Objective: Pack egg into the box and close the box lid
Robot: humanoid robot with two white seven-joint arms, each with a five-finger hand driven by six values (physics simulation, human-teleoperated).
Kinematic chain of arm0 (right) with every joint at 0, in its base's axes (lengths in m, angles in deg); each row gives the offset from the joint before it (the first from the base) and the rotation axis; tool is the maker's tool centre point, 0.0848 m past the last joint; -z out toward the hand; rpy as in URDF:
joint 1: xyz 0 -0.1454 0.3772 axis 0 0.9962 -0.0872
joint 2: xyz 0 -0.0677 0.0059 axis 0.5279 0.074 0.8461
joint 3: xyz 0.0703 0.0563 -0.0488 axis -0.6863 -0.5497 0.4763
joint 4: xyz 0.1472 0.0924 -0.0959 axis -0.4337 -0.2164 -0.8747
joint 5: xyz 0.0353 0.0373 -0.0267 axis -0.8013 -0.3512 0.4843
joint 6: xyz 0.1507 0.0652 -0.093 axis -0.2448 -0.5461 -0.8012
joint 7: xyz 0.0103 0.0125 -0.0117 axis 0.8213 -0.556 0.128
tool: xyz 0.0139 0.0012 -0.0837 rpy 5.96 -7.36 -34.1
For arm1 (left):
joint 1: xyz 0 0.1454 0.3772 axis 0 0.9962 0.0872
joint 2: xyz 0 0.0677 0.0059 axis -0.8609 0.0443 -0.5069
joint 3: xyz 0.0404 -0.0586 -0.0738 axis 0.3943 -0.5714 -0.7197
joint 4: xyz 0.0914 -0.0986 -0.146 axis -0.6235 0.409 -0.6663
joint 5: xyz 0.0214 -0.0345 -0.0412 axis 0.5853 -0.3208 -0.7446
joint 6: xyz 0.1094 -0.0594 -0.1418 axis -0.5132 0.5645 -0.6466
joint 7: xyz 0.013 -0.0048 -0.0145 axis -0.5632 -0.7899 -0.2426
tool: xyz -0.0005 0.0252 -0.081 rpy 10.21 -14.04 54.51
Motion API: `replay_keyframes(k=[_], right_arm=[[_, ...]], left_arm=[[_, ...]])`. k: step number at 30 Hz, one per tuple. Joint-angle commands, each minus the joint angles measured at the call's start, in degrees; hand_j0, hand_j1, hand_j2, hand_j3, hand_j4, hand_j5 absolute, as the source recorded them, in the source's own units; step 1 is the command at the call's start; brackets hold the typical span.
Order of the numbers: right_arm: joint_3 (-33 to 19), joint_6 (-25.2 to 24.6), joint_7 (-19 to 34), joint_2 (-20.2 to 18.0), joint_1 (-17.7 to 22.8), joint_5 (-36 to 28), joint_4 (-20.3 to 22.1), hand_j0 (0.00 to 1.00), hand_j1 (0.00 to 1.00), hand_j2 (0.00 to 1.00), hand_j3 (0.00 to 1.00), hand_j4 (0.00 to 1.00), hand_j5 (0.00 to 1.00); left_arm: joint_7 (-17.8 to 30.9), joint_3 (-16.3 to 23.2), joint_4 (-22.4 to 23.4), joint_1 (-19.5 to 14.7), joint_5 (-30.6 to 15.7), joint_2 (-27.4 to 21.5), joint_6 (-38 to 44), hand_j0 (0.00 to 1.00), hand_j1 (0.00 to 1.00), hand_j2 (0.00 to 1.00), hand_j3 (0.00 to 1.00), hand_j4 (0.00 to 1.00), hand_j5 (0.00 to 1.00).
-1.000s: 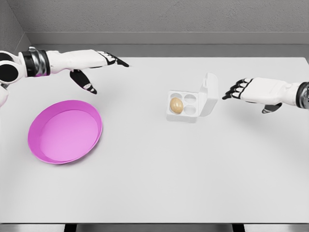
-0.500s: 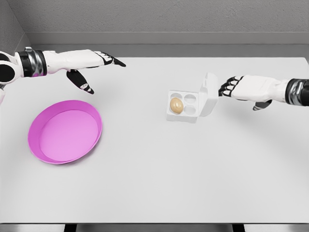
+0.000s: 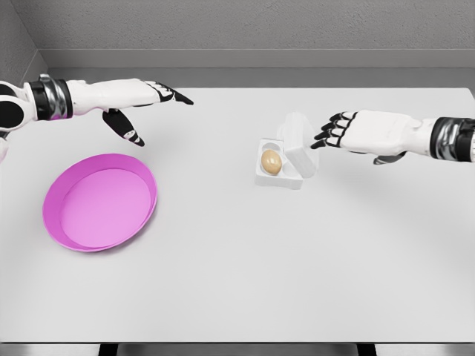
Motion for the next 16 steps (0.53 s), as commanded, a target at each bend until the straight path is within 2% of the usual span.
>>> replay_keyframes(k=[1,4,7,9,11,14,16], right_arm=[[0.05,-0.14,-0.02,0.03,0.00,-0.39,1.01,1.00,1.00,1.00,1.00,1.00,1.00],[0.67,-0.14,-0.02,0.38,0.00,-1.45,3.38,1.00,1.00,1.00,1.00,1.00,1.00],[0.58,-0.14,-0.02,0.47,-0.09,-2.24,3.21,1.00,1.00,1.00,1.00,1.00,1.00],[-1.96,-0.14,-0.02,0.47,0.00,-3.38,0.67,1.00,1.00,1.00,1.00,1.00,1.00],[-4.34,-0.14,-0.02,0.21,0.26,-9.35,-3.73,1.00,1.00,1.00,1.00,1.00,1.00],[-4.87,-0.14,-0.02,0.12,0.26,-9.71,-4.70,1.00,1.00,1.00,1.00,1.00,1.00],[-4.78,-0.14,-0.02,0.03,0.26,-9.71,-4.70,1.00,1.00,1.00,1.00,1.00,1.00]], left_arm=[[-0.03,-0.07,-0.01,0.00,-0.37,-0.03,0.16,1.00,1.00,1.00,1.00,1.00,1.00],[-0.03,-0.07,-0.01,0.00,-0.45,-0.03,0.16,1.00,1.00,1.00,1.00,1.00,1.00],[-0.03,-0.15,0.08,0.00,-0.45,-0.03,0.16,1.00,1.00,1.00,1.00,1.00,1.00],[-0.03,-0.15,0.08,0.00,-0.37,-0.03,0.16,1.00,1.00,1.00,1.00,1.00,1.00],[-0.03,-0.15,0.17,0.00,-0.45,-0.12,0.16,1.00,1.00,1.00,1.00,1.00,1.00],[-0.03,-0.15,5.52,0.18,-0.63,0.67,0.16,1.00,1.00,1.00,1.00,1.00,1.00],[-0.03,-0.15,5.88,0.18,-0.63,0.76,0.16,1.00,1.00,1.00,1.00,1.00,1.00]])
